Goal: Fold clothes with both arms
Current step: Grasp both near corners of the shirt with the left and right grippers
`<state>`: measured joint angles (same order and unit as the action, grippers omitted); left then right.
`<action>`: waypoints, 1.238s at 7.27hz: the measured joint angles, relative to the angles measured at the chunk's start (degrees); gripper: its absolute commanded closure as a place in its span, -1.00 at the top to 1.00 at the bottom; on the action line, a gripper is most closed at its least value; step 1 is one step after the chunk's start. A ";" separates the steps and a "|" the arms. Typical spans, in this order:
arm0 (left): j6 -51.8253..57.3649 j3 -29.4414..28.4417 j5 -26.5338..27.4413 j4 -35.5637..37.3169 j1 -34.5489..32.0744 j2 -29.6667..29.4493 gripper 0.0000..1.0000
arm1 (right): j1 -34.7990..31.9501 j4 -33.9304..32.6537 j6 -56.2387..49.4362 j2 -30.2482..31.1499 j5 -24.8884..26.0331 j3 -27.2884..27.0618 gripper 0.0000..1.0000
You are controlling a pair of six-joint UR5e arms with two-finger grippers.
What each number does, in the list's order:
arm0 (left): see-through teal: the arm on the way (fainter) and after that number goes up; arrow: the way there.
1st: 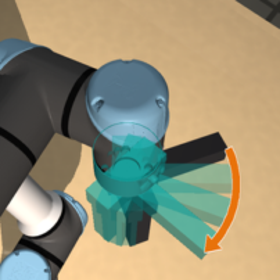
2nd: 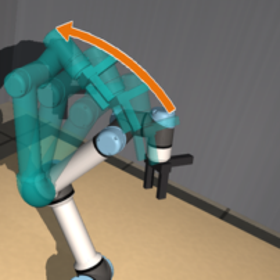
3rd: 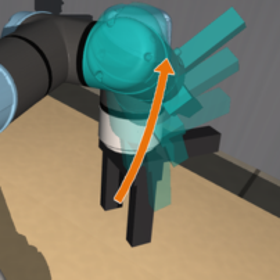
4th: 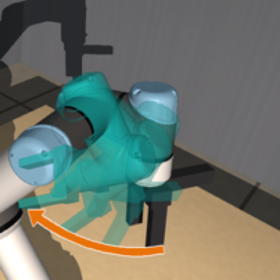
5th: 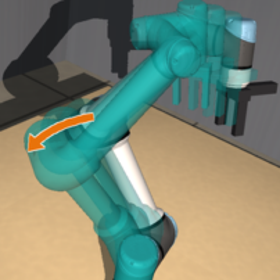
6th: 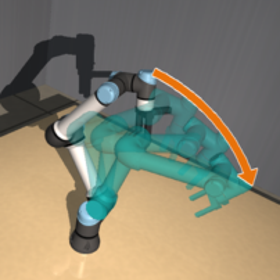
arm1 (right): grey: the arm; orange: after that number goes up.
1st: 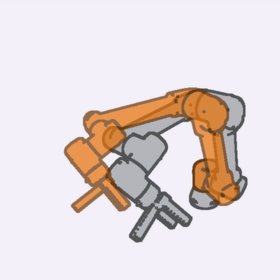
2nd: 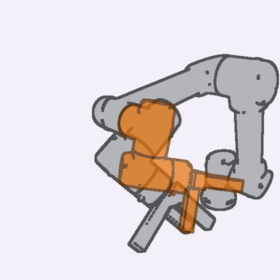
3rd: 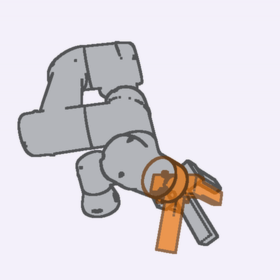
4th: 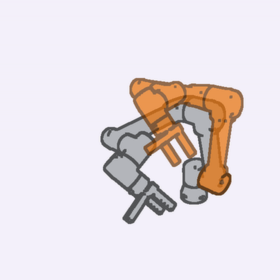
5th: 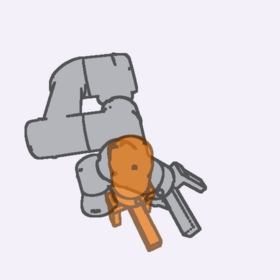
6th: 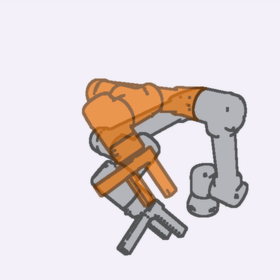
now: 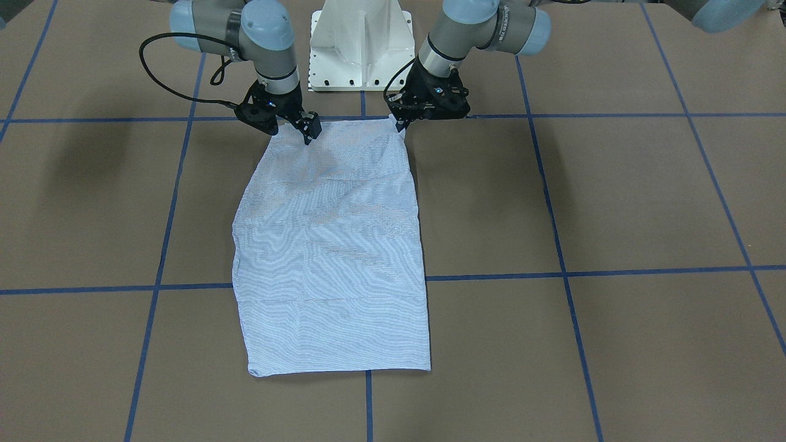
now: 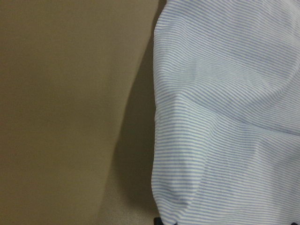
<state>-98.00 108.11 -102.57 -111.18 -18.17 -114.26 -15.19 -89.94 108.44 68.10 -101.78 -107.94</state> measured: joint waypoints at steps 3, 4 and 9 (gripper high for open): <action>0.13 -0.06 0.00 0.00 -0.02 0.13 -1.00 | 0.07 -0.03 0.52 -0.33 0.00 -0.04 -0.51; 0.14 -0.10 0.00 0.00 -0.02 0.15 -1.00 | 0.08 -0.02 0.54 -0.54 -0.01 -0.04 -0.78; -0.05 -0.45 0.00 0.00 -0.03 0.03 -1.00 | -0.32 -0.11 2.79 -1.03 0.00 -1.08 -1.00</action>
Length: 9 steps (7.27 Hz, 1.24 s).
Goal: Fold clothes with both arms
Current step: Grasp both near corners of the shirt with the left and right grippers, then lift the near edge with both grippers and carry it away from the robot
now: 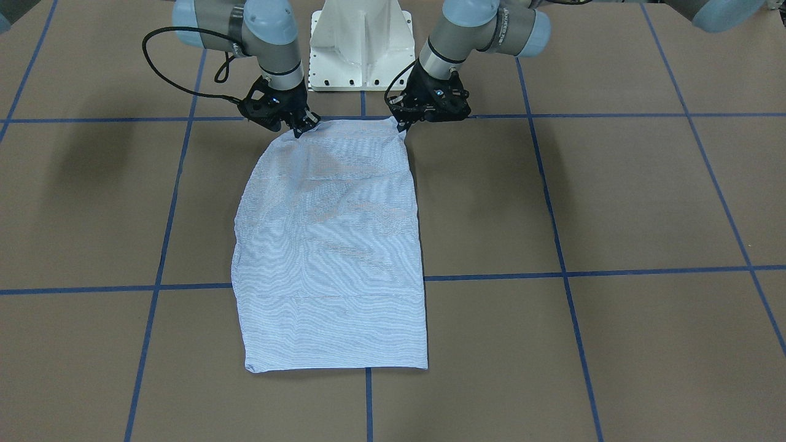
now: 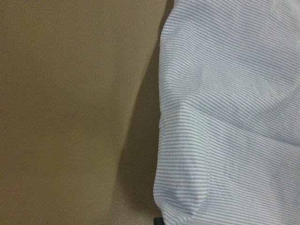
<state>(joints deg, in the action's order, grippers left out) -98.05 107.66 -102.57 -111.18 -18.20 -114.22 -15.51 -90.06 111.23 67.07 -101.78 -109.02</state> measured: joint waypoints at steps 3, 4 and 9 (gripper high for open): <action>-0.17 0.76 -0.27 0.00 0.00 -0.16 -1.00 | -0.34 -0.03 1.24 0.09 -0.03 -2.18 -1.00; -0.20 1.50 -0.37 0.03 0.00 -0.15 -1.00 | -0.46 -0.03 1.30 0.32 -0.13 -3.56 -1.00; -0.32 15.27 -3.39 8.15 2.63 1.79 -1.00 | -1.25 -0.50 1.34 2.77 -10.07 -14.47 -1.00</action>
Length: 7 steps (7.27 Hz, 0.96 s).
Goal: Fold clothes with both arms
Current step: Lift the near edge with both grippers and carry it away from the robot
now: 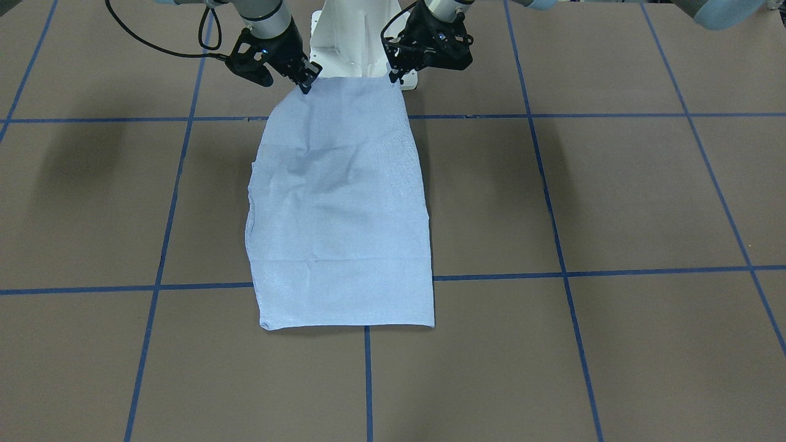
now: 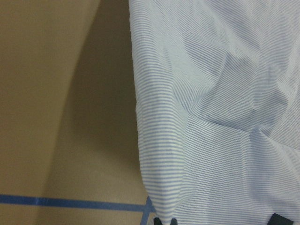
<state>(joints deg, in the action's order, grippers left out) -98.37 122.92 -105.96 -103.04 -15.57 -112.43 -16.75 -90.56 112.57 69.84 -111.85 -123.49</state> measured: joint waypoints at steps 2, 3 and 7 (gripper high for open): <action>-0.06 4.62 -1.92 5.52 1.96 0.09 -1.00 | -0.01 -3.82 -0.03 0.13 -5.56 -3.24 -1.00; -0.06 6.63 -3.32 7.74 2.28 0.13 -1.00 | -0.17 -4.92 -0.15 0.08 -6.44 -3.84 -1.00; -0.06 11.04 -6.09 12.82 2.53 0.02 -1.00 | -1.81 -5.66 -0.50 -0.15 -10.98 -6.09 -1.00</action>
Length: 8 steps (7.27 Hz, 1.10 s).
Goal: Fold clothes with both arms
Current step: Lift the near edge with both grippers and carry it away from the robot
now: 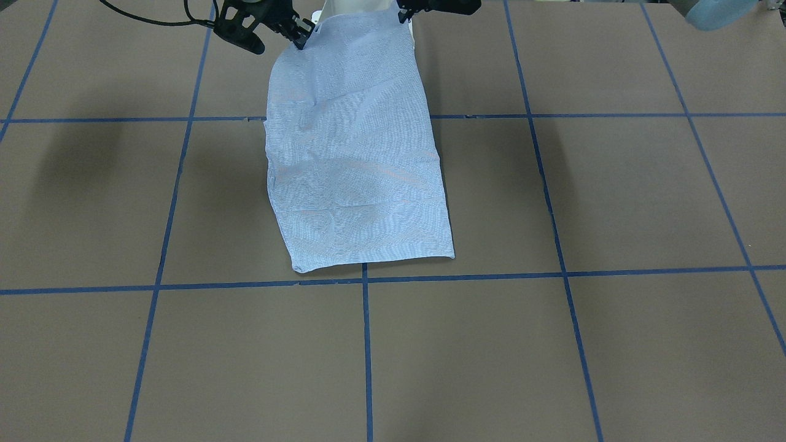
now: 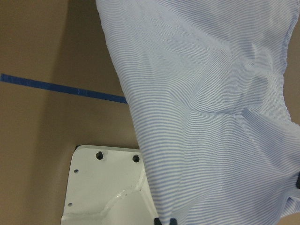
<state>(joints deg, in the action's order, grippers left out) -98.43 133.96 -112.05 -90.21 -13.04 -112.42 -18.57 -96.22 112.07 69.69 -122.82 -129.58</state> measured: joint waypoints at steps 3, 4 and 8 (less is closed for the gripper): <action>-0.01 3.72 -2.14 2.75 0.22 -0.43 -1.00 | -0.61 0.00 -0.01 -0.19 -2.64 -2.82 -1.00; 0.01 4.90 -2.36 4.00 0.15 -0.68 -1.00 | -1.26 0.03 -0.12 -0.56 -2.89 -2.94 -1.00; 0.81 1.83 -1.90 4.51 -2.37 -1.13 -1.00 | -8.08 0.07 -5.07 -4.24 -2.82 1.75 -1.00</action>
<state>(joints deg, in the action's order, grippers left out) -97.62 135.79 -113.94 -85.71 -15.41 -113.54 -26.65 -96.15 107.00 65.44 -125.65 -127.84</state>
